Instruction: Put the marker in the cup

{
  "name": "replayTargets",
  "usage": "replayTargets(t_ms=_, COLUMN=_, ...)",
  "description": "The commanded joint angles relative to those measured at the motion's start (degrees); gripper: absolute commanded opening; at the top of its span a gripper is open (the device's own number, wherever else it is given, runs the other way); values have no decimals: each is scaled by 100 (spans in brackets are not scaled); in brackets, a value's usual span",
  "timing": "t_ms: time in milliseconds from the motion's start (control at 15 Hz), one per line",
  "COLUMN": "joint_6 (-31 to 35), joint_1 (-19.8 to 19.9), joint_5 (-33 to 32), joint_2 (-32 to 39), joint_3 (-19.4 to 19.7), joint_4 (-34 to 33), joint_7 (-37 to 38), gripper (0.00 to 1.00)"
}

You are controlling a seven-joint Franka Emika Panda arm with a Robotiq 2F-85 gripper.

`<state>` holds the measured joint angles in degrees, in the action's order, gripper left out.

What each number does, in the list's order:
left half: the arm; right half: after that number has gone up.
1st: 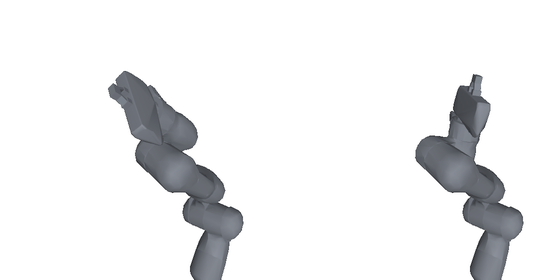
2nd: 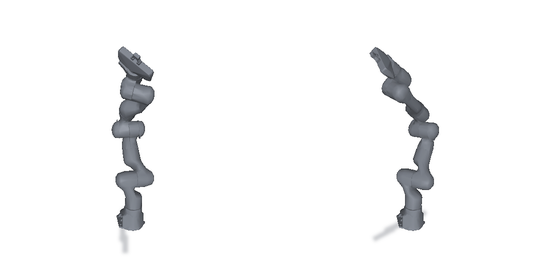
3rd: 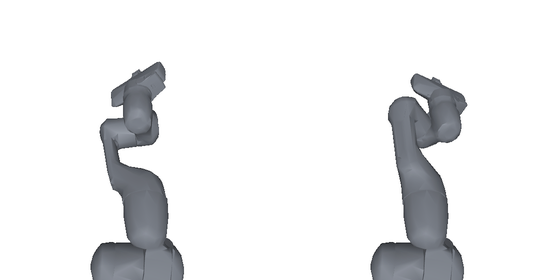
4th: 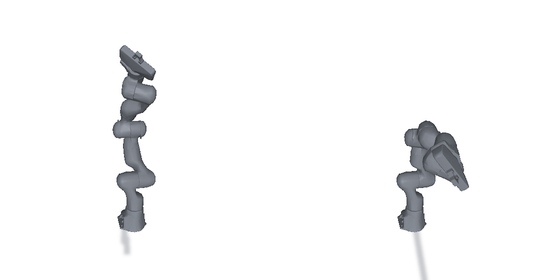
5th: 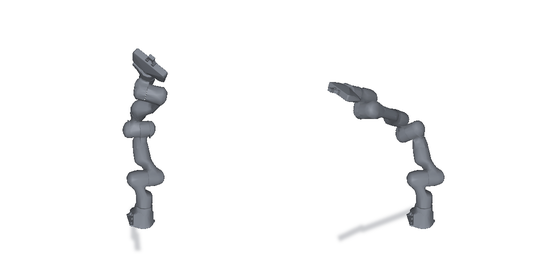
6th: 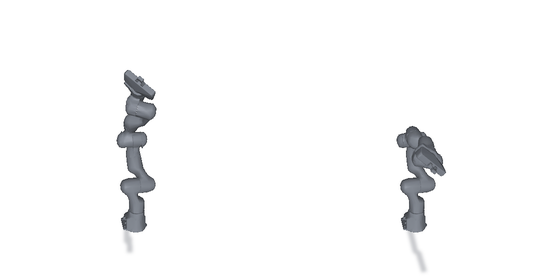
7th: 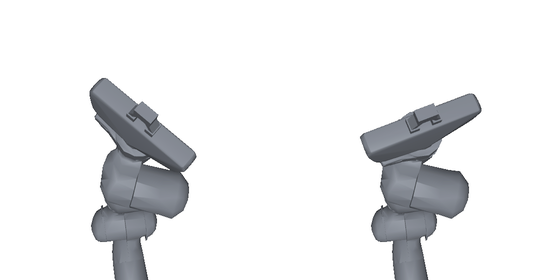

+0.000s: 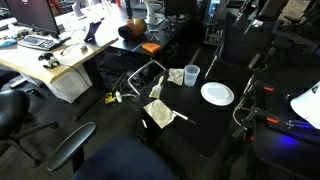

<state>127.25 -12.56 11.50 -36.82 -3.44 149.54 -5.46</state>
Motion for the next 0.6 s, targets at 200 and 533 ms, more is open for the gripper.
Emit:
replayTargets(t_ms=200, joint_6=-22, joint_1=22, joint_5=12, joint_2=0, joint_3=-19, joint_4=-15, joint_7=-7, gripper=100)
replayTargets(t_ms=533, joint_6=51, joint_1=18, joint_5=-55, joint_2=384, joint_3=-173, joint_4=-104, joint_7=86, gripper=100)
